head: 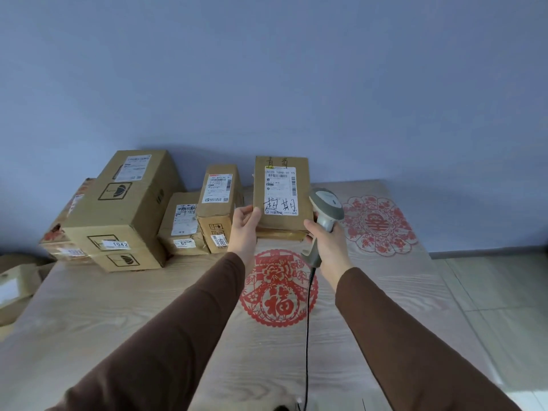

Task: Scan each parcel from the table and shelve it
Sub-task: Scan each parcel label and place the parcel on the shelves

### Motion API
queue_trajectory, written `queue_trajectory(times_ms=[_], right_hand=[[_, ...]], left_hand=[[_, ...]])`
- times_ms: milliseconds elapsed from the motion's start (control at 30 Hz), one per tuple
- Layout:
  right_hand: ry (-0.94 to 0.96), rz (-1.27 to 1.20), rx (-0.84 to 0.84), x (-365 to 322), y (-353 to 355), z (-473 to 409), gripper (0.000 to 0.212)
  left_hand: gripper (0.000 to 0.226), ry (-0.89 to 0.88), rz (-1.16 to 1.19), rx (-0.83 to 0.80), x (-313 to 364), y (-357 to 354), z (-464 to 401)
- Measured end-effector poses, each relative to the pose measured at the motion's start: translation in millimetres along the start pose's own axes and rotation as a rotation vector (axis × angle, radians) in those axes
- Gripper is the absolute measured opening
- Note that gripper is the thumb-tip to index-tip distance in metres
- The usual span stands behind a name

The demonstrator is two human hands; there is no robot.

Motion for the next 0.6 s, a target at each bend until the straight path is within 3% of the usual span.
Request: queue_trajectory(times_ms=[167, 233, 367, 600], right_hand=[[0.131, -0.050, -0.034, -44, 9, 101, 0.027], [0.166, -0.073, -0.046, -59, 12, 137, 0.028], [0.250, -0.097, -0.052, -89, 18, 196, 0.036], [0.377, -0.015, -0.040, -138, 29, 251, 0.035]], left_hand=[[0.077, -0.018, 0.090, -0.078, 43, 8, 97], [0.090, -0.057, 0.063, -0.125, 62, 12, 133], [0.079, -0.173, 0.081, -0.227, 98, 16, 193], [0.072, -0.166, 0.157, -0.317, 130, 27, 239]])
Point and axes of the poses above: each hand's wrist, its own z-axis away from the middle knuckle, its own y-axis out of the back of the hand, x = y × z, the point moved 6 cm from there along -z, towards the middle knuckle, and after that the axes turned 2 degrees about -z, right-handed, at the moved point
